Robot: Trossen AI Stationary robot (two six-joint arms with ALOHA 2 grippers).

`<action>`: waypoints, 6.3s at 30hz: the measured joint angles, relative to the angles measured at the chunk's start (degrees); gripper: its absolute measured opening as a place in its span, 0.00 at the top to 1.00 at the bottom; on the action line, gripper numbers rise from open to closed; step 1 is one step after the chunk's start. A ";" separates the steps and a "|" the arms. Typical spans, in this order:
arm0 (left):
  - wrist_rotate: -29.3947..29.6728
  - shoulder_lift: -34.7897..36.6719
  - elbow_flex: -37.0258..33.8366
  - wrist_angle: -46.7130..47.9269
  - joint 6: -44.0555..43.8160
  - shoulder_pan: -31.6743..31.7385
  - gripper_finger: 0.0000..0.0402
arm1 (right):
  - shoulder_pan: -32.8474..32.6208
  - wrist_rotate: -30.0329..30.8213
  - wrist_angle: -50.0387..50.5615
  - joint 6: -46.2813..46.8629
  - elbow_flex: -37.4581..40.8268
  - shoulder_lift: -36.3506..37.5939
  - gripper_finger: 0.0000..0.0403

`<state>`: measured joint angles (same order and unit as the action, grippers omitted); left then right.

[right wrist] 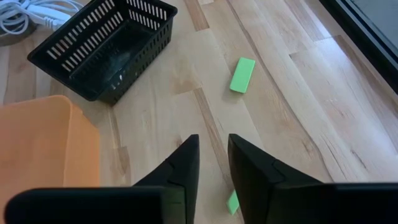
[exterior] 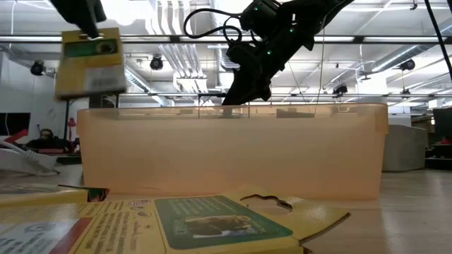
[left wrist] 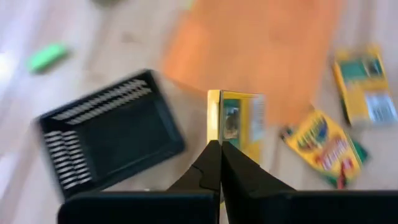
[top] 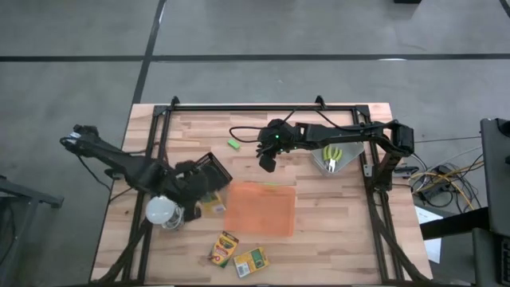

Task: Pick & Place School Supplies
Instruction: Put the left yellow crayon box into the black bin, then move the right yellow crayon box to the bottom left of the table

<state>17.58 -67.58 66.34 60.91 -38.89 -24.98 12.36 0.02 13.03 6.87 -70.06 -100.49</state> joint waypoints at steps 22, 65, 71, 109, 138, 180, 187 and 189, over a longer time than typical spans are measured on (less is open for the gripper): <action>-9.82 4.02 1.61 -0.79 6.13 35.58 0.99 | 0.00 0.00 -0.01 0.00 0.00 0.00 0.82; -26.60 -6.39 -13.94 -2.56 3.67 42.93 0.97 | 0.02 0.01 0.00 0.00 0.00 0.00 0.79; -26.12 -5.44 -13.72 -2.69 3.67 43.14 0.91 | 0.00 0.01 -0.01 0.00 0.00 0.00 0.82; -9.11 15.57 -4.72 -9.47 13.49 8.51 0.58 | 0.00 0.01 -0.01 0.00 0.00 0.00 0.81; 22.12 2.53 -4.78 -21.04 4.96 -24.19 0.58 | 0.00 -0.01 -0.01 0.00 0.00 0.00 0.80; 10.41 -9.62 -4.76 -37.16 6.59 -20.33 0.58 | 0.02 -0.01 -0.01 0.00 0.00 0.00 0.81; 11.46 -9.66 -4.76 -37.45 8.21 -18.96 0.58 | 0.01 0.01 0.01 0.00 0.00 0.00 0.83; 12.68 -10.26 -4.76 -38.46 8.32 -18.97 0.58 | 0.02 0.01 -0.01 0.00 0.00 0.00 0.82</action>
<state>30.26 -77.84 61.58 22.45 -30.57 -43.95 12.38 0.03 13.02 6.87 -70.06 -100.49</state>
